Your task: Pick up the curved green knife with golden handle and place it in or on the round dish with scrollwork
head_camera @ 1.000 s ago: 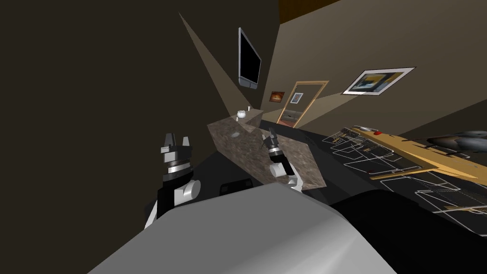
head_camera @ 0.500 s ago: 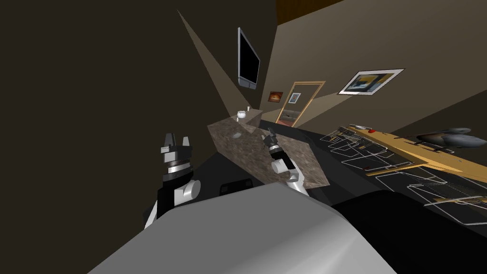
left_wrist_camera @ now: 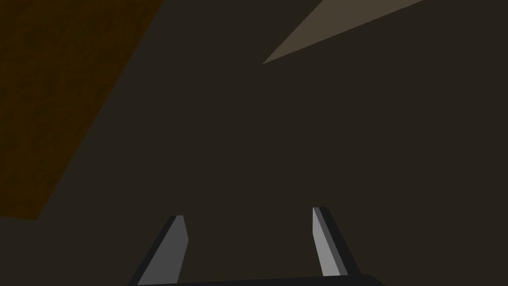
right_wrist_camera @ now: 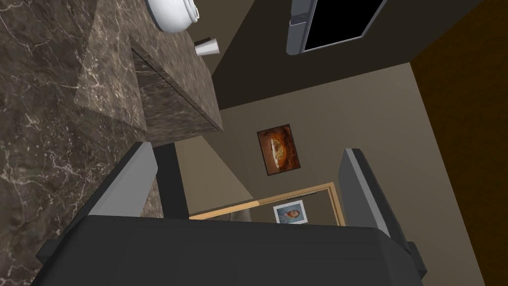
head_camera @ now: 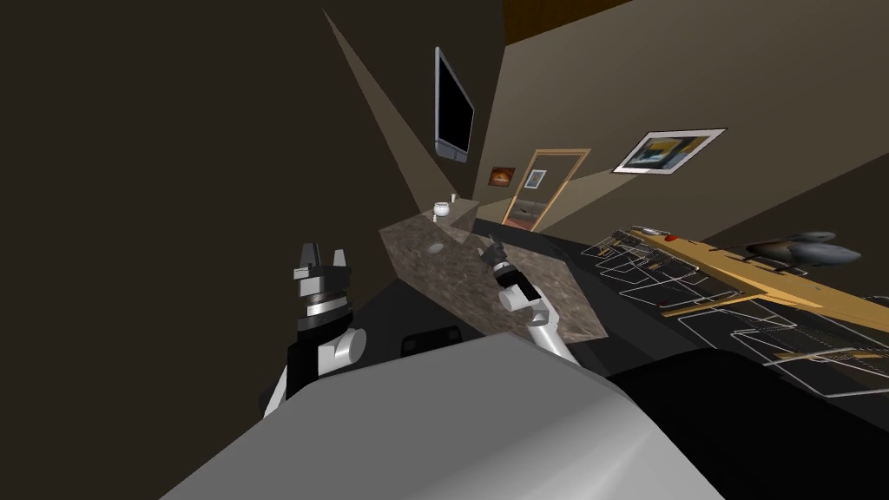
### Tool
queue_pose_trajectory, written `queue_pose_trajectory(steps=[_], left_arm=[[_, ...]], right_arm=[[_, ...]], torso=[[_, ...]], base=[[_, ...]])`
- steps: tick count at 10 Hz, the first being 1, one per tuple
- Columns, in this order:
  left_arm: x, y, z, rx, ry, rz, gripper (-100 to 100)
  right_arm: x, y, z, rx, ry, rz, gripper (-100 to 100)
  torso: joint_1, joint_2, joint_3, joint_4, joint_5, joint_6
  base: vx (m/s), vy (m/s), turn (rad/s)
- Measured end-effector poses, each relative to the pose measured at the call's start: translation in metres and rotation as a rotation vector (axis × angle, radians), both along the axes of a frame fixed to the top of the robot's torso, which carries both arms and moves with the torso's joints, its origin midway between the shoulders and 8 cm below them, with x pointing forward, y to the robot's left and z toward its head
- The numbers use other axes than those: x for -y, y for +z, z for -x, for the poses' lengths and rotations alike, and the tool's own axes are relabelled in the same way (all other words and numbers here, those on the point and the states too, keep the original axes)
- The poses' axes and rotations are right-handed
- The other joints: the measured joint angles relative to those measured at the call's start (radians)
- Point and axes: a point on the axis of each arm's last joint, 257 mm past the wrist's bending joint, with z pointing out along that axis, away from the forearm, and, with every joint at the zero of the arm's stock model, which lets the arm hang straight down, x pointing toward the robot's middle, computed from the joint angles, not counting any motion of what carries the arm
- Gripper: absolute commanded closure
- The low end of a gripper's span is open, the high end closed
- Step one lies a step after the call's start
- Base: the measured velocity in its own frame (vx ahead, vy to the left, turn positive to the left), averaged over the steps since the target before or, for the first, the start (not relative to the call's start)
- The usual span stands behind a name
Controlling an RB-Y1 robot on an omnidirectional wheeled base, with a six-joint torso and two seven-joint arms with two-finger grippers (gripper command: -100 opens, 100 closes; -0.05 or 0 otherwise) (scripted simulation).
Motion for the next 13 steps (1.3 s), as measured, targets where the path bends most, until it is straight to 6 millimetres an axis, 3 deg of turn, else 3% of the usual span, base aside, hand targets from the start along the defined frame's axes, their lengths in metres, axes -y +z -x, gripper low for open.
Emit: queue_pose_trajectory(steps=[7,13], left_arm=[[0.000,0.000,0.000,0.000,0.000,0.000,0],[0.000,0.000,0.000,0.000,0.000,0.000,0]], right_arm=[[0.036,-0.035,-0.023,-0.182,-0.026,-0.115,-100],[0.068,-0.060,-0.031,-0.323,-0.083,-0.223,-100]], torso=[[0.002,-0.003,-0.002,-0.001,0.001,0.000],[-0.001,0.000,0.000,0.000,0.000,0.000]], base=[[0.049,0.077,-0.040],[0.034,0.048,-0.029]])
